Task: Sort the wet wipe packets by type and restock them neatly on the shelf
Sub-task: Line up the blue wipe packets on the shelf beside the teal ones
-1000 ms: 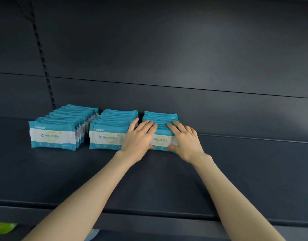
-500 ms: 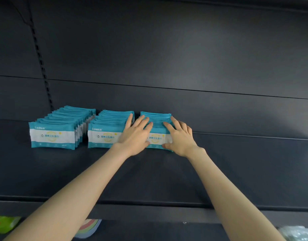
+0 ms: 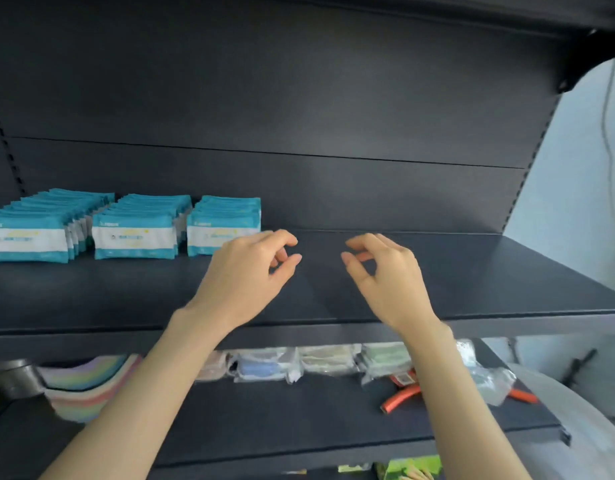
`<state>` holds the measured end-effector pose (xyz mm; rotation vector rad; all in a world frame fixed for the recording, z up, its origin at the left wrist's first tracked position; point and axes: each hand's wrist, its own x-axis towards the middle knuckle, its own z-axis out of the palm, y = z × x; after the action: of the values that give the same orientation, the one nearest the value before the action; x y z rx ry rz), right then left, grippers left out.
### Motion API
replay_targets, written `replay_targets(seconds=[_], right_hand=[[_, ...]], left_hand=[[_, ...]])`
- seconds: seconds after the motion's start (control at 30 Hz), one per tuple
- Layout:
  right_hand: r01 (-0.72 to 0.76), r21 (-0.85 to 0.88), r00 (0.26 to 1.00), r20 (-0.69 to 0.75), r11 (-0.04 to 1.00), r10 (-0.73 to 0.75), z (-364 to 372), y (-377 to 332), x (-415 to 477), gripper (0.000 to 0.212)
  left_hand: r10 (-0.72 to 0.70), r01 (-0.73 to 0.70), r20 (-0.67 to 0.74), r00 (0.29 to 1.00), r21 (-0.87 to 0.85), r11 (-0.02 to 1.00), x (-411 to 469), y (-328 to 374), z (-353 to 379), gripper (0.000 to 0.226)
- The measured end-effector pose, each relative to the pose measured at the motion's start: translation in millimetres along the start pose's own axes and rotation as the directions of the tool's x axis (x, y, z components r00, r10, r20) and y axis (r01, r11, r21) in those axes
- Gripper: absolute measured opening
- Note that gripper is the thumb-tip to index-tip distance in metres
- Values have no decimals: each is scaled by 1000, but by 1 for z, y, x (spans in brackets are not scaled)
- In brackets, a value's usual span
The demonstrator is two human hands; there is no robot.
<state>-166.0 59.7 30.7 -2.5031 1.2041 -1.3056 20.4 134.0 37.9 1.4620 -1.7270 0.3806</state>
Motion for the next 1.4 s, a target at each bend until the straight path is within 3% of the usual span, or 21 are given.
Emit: replay_targets(seconds=[0.1, 0.2, 0.4, 0.57, 0.8, 0.97, 1.07, 1.23, 1.4], right_hand=[[-9, 29, 1000, -1, 1000, 9, -29, 44, -57, 16], [-60, 44, 990, 134, 997, 54, -50, 99, -118, 16], [-271, -16, 867, 430, 962, 252, -56, 202, -236, 12], [-422, -140, 687, 595, 896, 417, -49, 261, -324, 17], [-618, -237, 473, 649, 749, 596, -1, 345, -457, 14], [-694, -279, 334, 692, 663, 640, 36, 413, -543, 15], [-755, -290, 253, 698, 588, 670, 59, 457, -592, 17], [-810, -341, 135, 684, 477, 717, 97, 524, -662, 34], [-884, -277, 123, 641, 377, 758, 124, 564, -703, 48]], left_hand=[[-48, 50, 43, 998, -43, 998, -42, 56, 42, 24], [-158, 170, 126, 979, -84, 982, -92, 108, 94, 23], [-409, 459, 351, 843, -69, 886, -185, 182, 196, 22], [-507, 603, 541, 670, 1, 798, -261, 218, 269, 17], [-588, 789, 723, 362, 98, 606, -382, 243, 376, 12], [-676, 919, 728, 111, 183, 349, -465, 263, 457, 14], [-698, 930, 716, 20, 244, 276, -509, 277, 508, 17], [-747, 963, 663, -57, 233, 133, -568, 294, 594, 28], [-835, 971, 548, -44, 219, 93, -599, 302, 650, 50]])
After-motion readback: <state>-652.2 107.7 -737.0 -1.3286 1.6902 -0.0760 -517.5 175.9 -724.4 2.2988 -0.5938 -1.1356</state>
